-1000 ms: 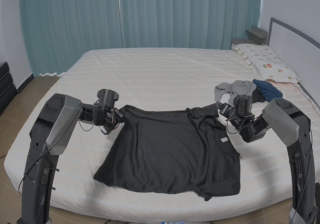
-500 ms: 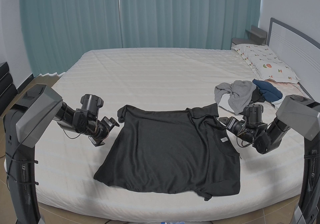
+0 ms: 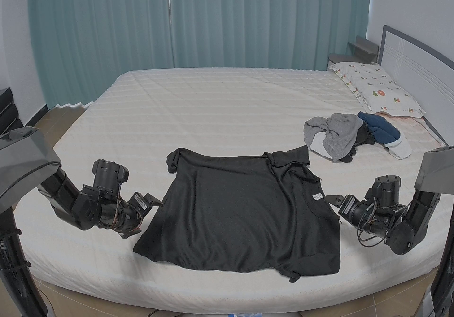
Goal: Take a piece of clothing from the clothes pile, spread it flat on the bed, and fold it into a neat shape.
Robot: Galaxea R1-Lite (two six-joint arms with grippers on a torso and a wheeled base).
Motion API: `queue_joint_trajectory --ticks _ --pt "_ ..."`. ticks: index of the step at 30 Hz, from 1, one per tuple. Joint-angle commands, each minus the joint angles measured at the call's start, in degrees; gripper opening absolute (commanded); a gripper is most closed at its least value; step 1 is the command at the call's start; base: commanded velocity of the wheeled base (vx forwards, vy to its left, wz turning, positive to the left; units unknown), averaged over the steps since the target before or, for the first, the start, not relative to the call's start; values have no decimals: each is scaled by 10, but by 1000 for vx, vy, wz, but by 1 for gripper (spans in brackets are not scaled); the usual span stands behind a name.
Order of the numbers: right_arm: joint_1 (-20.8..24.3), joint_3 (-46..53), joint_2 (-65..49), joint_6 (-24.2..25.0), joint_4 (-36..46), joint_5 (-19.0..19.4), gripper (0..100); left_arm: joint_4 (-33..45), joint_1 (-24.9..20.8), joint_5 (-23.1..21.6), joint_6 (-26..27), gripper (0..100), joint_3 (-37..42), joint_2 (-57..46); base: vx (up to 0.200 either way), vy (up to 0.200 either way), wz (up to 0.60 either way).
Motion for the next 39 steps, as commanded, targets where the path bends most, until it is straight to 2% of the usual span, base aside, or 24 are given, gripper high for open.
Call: queue_joint_trajectory --ticks 1,5,8,11,14,20,37,38,39 --pt "10 75 -13 29 -46 22 100 -20 -20 6 1 100 59 -40 -200 0 0" --pt "10 88 -13 48 -54 48 100 -22 -21 7 2 100 72 -20 -100 0 0" --pt "10 89 -8 50 -54 52 100 -29 -21 15 3 100 74 -8 0 0 0" --pt "11 89 0 50 -54 51 100 -51 -21 37 3 100 73 12 0 0 0" --pt "12 88 4 50 -54 51 100 -106 -23 84 7 100 72 46 0 0 0" --pt "12 90 4 50 -61 51 100 -124 -26 119 8 100 54 80 0 0 0" --pt "13 90 7 49 -61 48 100 -122 -27 133 8 100 26 104 0 0 0" --pt "13 90 7 49 -61 47 100 -122 -27 133 8 0 26 103 0 0 0" --pt "13 90 7 49 -61 47 100 -122 -27 133 8 0 27 103 0 0 0"
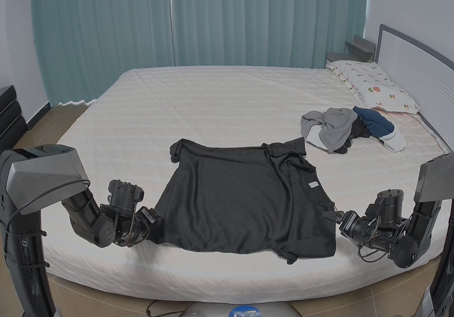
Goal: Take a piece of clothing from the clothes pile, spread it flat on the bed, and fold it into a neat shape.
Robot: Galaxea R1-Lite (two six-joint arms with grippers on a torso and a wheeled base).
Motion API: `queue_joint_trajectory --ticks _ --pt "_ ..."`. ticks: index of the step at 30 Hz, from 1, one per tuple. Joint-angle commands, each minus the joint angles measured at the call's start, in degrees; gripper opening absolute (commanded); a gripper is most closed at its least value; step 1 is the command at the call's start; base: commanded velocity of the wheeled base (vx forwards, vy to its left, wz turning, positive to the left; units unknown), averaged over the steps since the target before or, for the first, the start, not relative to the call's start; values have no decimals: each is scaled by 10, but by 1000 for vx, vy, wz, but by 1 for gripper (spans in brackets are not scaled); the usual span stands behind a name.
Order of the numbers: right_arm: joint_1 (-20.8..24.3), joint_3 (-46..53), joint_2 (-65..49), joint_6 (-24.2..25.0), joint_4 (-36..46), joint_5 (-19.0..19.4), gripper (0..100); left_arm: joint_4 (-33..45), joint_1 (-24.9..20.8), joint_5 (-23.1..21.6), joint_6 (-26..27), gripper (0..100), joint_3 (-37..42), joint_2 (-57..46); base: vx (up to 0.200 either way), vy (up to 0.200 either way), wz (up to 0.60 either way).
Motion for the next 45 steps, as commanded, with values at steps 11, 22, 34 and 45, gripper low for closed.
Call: queue_joint_trajectory --ticks 11,22,34,45 --pt "-3 1 23 -7 8 -7 100 -2 5 26 0 0 40 -41 0 0 0" --pt "-10 -38 85 -44 9 -30 100 2 22 25 18 0 55 -86 0 0 0" --pt "-11 -112 125 -48 14 -42 0 0 26 25 17 0 55 -86 0 0 0" --pt "-49 -272 119 -48 133 -41 0 -3 40 22 15 0 50 -86 0 0 0"
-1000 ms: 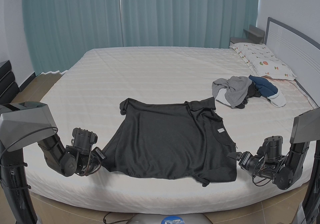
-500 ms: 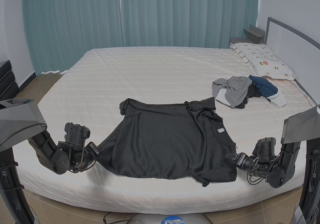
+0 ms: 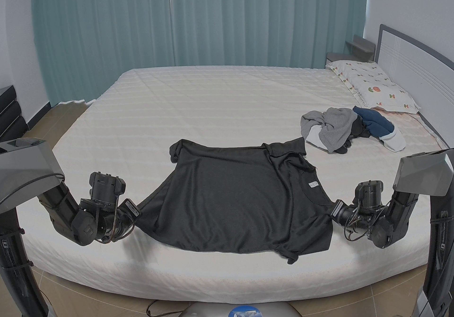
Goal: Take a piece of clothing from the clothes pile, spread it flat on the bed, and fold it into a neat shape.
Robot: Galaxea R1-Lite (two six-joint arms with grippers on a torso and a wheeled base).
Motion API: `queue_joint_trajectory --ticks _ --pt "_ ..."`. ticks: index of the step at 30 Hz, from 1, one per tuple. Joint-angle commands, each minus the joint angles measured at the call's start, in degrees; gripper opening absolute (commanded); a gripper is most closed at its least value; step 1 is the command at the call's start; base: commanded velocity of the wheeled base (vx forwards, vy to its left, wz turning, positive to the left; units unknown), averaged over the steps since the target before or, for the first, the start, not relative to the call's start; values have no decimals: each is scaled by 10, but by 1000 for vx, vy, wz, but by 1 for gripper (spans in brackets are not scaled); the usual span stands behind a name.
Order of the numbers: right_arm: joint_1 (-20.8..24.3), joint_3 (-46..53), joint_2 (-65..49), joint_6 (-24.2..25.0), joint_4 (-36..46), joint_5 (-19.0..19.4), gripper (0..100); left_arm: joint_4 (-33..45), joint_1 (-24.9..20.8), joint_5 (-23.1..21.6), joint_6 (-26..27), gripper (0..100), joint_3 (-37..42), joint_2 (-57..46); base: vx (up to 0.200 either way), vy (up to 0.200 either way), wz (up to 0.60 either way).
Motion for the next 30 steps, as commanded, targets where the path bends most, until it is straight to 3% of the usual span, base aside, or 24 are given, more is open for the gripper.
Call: queue_joint_trajectory --ticks 1,12,28,29,30 --pt "-17 -80 -1 0 41 0 0 -1 12 -1 -2 0 -5 1 0 0 0" --pt "-12 -255 24 -1 171 0 0 -2 15 -3 -4 0 -9 7 0 0 0" --pt "-8 -378 111 -1 170 -1 0 -30 15 -3 -5 0 -4 13 0 0 0" --pt "-7 -382 116 -2 169 -1 100 -30 15 -4 -5 0 -5 15 0 0 0" --pt "-7 -382 116 -2 169 -1 100 -30 15 -4 -5 0 -5 15 0 0 0"
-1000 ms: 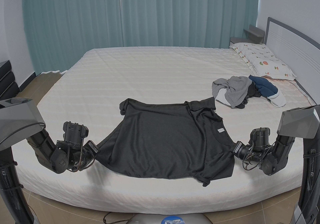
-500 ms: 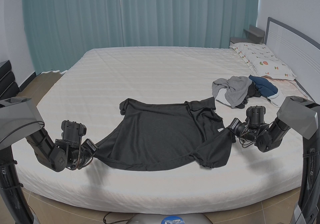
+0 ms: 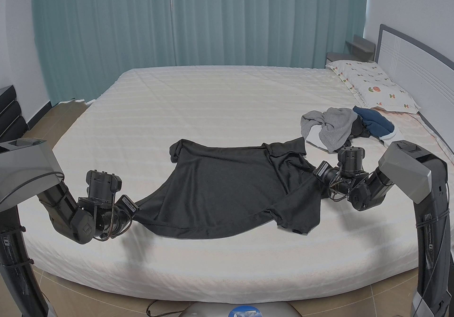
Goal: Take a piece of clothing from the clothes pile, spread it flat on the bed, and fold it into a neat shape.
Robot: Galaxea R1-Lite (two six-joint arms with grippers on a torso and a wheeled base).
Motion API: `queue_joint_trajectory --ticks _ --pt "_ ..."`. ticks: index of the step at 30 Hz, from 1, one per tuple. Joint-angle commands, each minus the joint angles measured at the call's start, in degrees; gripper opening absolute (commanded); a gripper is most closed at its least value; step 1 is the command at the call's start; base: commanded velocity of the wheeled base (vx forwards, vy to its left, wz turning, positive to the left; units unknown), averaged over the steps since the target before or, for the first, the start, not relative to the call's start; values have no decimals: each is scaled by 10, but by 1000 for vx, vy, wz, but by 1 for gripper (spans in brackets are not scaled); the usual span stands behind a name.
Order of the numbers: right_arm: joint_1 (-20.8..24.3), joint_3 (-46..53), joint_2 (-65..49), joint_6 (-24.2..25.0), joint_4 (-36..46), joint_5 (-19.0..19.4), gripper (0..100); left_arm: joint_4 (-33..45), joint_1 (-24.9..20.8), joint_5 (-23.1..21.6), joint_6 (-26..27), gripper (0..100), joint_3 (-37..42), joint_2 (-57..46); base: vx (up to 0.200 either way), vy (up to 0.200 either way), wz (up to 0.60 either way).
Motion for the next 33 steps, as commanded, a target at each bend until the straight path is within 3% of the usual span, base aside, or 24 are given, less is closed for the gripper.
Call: queue_joint_trajectory --ticks 1,7,12,24,33 --pt "1 -14 23 0 -3 0 100 0 0 1 0 0 0 6 0 0 0" --pt "-6 19 -4 -17 -20 3 100 0 0 0 -1 0 1 6 0 0 0" --pt "-21 81 -60 -22 -26 27 100 0 0 0 0 0 1 6 0 0 0" --pt "-29 280 -138 -86 -27 143 100 0 0 0 0 0 4 4 0 0 0" --pt "7 282 -109 -80 -26 146 100 0 0 0 0 0 4 5 0 0 0"
